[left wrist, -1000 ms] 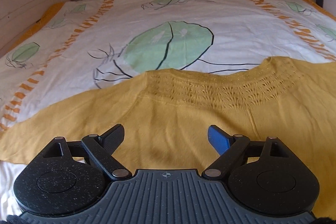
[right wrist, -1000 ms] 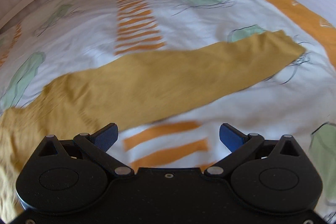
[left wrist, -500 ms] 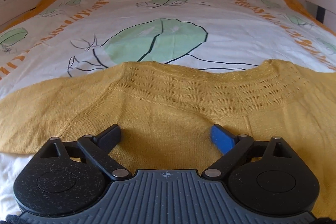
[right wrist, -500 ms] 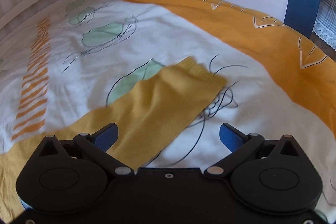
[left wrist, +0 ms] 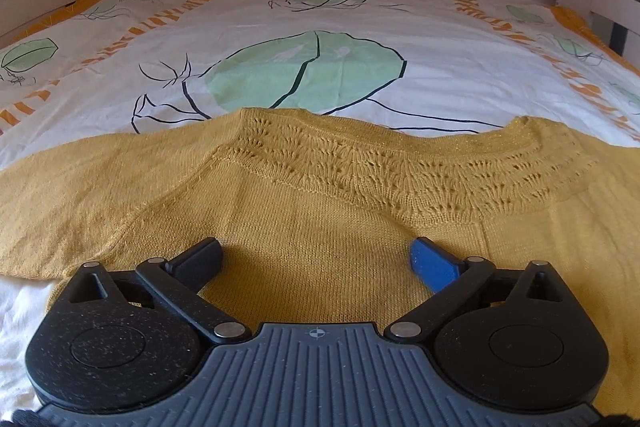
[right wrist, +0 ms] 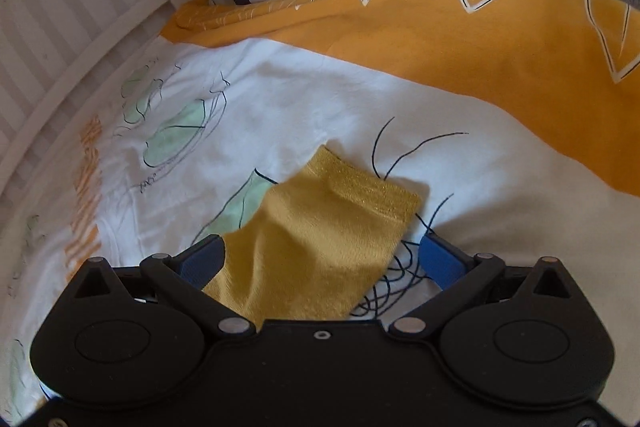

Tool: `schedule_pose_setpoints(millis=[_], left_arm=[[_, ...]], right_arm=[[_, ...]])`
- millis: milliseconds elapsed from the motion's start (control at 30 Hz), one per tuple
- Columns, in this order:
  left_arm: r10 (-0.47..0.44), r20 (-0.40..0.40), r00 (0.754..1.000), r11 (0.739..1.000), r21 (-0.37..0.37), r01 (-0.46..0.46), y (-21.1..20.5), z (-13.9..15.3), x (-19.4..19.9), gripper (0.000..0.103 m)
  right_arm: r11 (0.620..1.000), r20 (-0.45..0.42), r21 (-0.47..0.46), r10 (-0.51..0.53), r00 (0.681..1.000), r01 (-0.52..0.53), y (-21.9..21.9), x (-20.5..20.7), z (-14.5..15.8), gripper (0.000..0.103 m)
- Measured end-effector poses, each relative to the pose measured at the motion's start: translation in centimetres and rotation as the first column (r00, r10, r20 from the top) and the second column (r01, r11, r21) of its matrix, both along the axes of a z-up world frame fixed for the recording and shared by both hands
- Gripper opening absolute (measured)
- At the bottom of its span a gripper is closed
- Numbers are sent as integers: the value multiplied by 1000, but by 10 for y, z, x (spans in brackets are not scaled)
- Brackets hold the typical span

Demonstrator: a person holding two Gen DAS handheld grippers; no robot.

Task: Fold small clothes
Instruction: 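Lower the right tool onto a sweater sleeve cuff and close on it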

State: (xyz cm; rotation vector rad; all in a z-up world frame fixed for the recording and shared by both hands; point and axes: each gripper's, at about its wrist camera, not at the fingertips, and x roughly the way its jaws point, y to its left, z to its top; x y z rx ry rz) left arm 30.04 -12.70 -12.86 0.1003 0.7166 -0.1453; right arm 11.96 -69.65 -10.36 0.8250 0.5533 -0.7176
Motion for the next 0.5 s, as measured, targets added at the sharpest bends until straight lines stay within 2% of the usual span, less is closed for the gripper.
schedule_pose_setpoints(millis=[133,200,267,333,400,500], left_arm=[[0,0,1000,1000,1,0,0,0,0,103],[0,0,1000,1000,0,0,0,0,0,103],[0,0,1000,1000,2,0,0,0,0,103],[0,0,1000,1000,2,0,0,0,0,103],[0,-2,1000,1000,4,0,0,0,0,103],[0,-8,1000,1000,2,0,0,1,2,103]], right_arm=[[1000,-2,-3,-9,1000,9,0,0,1,101],[999,-42,-40,-13,999,11,4,2,3,87],[997,-91,-76,-14,996,7,7,4,6,48],[998,-82,-57,-11,997,6,5,-1,9,14],[999,-29,-43,-20,999,19,6,-8,16,13],[995,-13,-94,12,1000,-13,18,-8,39,13]])
